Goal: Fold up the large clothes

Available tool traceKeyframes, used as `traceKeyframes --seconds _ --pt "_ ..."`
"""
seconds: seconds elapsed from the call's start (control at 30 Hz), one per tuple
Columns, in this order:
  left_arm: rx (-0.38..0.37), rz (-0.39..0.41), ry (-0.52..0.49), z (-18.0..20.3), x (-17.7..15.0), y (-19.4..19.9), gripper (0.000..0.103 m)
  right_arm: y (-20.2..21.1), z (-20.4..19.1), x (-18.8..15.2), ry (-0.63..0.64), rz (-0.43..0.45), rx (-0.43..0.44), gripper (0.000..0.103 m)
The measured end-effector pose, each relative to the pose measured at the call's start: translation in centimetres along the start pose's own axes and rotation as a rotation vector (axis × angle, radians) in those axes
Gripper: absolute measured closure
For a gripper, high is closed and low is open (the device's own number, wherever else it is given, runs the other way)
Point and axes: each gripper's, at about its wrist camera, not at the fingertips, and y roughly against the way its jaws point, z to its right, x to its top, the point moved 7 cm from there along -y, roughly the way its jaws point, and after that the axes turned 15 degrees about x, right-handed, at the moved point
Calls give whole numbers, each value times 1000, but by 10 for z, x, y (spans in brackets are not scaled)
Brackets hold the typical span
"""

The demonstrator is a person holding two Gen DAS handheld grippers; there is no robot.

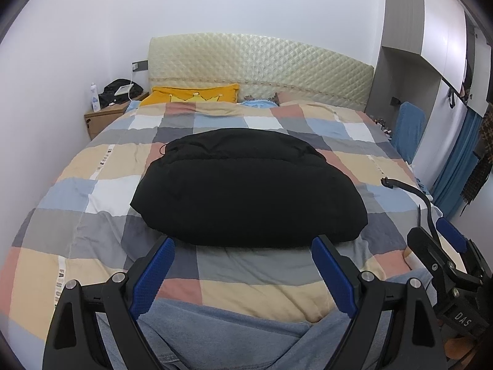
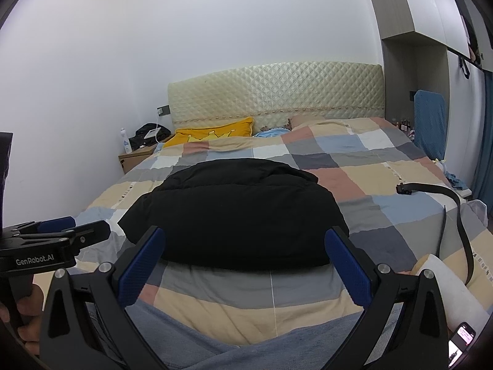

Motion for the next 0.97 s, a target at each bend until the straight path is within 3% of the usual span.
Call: traceKeyframes --seconds 0.97 --pt "15 -7 14 -6 -1 -3 12 -2 0 -1 2 -7 4 0"
